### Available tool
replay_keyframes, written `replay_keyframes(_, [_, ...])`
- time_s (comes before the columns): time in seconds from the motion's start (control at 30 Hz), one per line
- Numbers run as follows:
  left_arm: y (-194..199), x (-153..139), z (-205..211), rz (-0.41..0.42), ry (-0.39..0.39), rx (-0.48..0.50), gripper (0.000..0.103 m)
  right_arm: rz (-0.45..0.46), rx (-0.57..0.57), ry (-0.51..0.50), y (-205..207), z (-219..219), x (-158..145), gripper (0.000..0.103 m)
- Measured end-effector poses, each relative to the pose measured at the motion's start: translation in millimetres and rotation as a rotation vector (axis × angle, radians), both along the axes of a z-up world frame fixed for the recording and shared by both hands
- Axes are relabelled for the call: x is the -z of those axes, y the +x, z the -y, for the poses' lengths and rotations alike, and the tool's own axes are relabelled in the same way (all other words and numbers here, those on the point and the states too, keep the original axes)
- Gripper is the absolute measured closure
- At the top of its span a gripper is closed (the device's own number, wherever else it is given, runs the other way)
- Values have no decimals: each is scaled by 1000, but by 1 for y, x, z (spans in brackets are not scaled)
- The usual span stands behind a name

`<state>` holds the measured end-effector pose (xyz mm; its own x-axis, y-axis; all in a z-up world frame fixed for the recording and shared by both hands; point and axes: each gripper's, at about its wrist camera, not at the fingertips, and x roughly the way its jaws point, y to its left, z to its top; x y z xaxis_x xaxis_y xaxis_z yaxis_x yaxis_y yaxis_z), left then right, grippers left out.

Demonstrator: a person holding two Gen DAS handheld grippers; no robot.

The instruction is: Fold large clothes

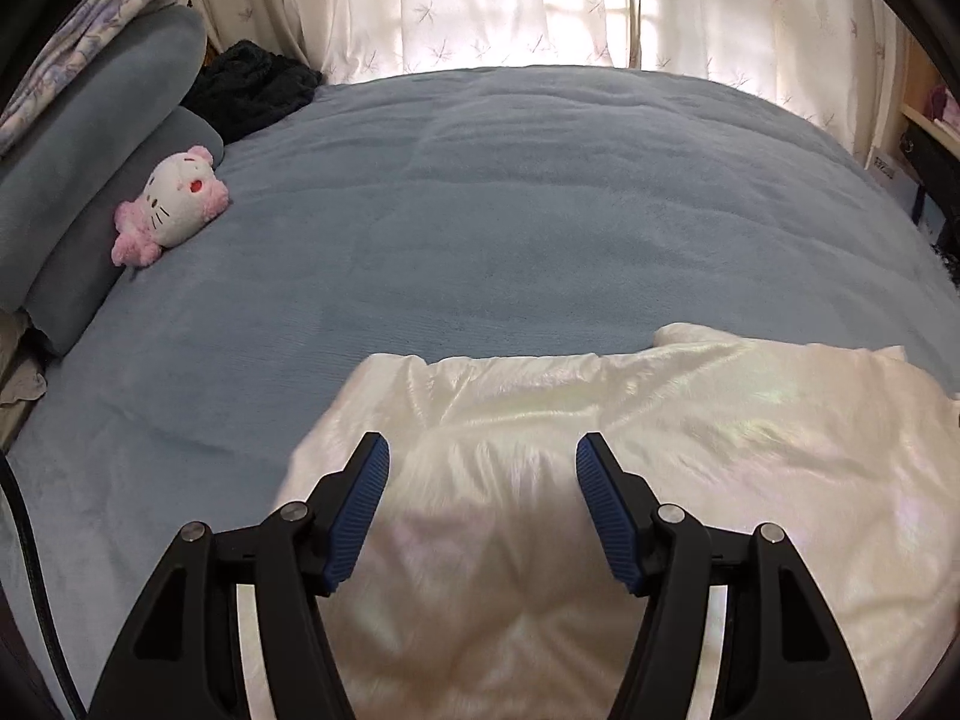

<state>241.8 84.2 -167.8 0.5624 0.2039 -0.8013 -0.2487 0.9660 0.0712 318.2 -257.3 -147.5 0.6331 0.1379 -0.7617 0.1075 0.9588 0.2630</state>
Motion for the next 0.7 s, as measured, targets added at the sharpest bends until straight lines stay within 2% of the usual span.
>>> replay_keyframes(0.33, [-73,-62,5,35,-134,19,39,99,-124,22,-51,-56,-64,49])
replay_keyframes(0.43, [-94,-72,6,36,-183,38,39,126,-170,40,-68,-73,-79,49])
replay_keyframes(0.57, [-129,-79,8,41,-197,51,39,157,-224,31,-91,-95,-91,49])
replay_keyframes(0.7, [-155,-72,4,30,-214,50,39,169,-269,17,-109,-116,-97,49])
